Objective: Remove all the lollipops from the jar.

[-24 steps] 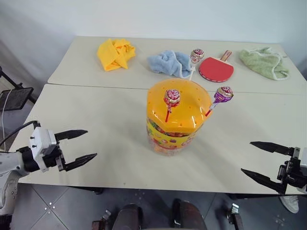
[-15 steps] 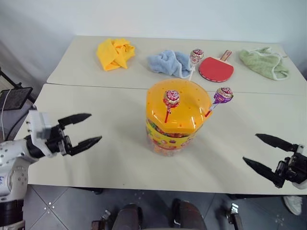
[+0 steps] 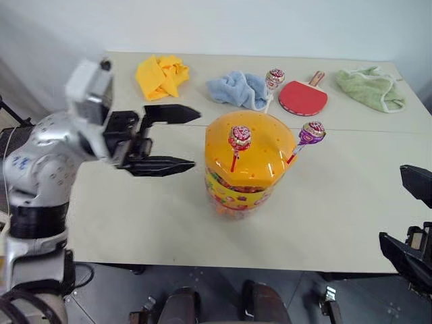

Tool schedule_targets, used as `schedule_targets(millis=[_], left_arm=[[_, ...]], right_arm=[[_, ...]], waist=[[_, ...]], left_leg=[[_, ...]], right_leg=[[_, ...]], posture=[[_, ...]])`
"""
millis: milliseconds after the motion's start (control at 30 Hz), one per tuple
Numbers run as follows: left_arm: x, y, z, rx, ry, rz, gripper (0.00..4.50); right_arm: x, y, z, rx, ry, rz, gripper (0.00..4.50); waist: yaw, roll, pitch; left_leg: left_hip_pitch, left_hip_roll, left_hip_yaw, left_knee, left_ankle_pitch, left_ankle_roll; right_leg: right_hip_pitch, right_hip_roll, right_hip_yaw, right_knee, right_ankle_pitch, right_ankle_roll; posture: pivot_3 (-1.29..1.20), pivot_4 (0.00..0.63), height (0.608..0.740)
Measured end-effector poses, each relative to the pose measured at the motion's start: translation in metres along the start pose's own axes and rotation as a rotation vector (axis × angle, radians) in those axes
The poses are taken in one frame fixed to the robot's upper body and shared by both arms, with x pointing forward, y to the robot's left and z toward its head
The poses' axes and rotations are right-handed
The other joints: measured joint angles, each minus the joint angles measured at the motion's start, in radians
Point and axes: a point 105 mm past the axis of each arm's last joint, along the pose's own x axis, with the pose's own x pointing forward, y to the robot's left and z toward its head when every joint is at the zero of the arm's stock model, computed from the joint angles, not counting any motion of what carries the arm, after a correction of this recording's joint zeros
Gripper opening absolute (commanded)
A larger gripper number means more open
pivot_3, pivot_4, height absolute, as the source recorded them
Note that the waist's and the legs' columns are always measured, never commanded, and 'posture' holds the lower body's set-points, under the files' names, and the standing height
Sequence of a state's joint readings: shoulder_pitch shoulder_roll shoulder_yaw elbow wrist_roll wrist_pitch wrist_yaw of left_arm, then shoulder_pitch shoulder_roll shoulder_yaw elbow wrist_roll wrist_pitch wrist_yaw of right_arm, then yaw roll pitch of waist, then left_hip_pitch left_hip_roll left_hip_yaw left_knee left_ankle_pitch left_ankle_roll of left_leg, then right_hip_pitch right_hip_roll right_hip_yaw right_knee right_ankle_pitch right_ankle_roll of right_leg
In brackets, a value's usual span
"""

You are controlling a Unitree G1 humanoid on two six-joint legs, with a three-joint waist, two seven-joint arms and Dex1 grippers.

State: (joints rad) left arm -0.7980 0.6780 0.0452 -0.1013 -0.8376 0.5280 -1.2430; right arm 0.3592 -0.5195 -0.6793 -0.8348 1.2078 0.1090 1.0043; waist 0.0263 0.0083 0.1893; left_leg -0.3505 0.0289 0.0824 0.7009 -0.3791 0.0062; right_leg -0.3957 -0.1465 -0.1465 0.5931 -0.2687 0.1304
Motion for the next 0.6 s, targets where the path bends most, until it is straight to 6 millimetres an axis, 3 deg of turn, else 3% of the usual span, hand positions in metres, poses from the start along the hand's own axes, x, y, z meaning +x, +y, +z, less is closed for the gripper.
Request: schedule_targets(millis=[233,333,600], left_arm=[[0.013,-0.002,-0.019,0.005,0.040,-0.076,4.50],[0.022,-0.002,-0.019,0.014,0.027,-0.090,3.95],[0.037,-0.007,-0.017,0.028,0.031,-0.132,1.49]], right_arm=[[0.005,-0.003,-0.012,-0.005,0.047,-0.038,4.48],[0.006,-0.005,-0.013,-0.027,0.050,-0.054,4.50],[0.008,-0.009,-0.015,-0.052,0.066,-0.078,4.50]], waist=[[-0.001,0.000,0.000],[0.005,-0.001,0.000],[0.002,-0.001,0.000]], left_leg=[[0.000,0.000,0.004,0.000,0.000,0.000],[-0.001,0.000,0.004,0.001,0.000,0.001],[0.000,0.000,0.005,0.001,0.000,0.002]], right_leg=[[-0.003,0.001,0.003,0.000,0.000,0.000],[-0.003,0.001,0.007,0.000,0.000,0.000],[-0.003,0.003,0.011,-0.001,0.000,0.000]], posture=[[0.00,0.150,0.740],[0.00,0.150,0.740],[0.00,0.150,0.740]])
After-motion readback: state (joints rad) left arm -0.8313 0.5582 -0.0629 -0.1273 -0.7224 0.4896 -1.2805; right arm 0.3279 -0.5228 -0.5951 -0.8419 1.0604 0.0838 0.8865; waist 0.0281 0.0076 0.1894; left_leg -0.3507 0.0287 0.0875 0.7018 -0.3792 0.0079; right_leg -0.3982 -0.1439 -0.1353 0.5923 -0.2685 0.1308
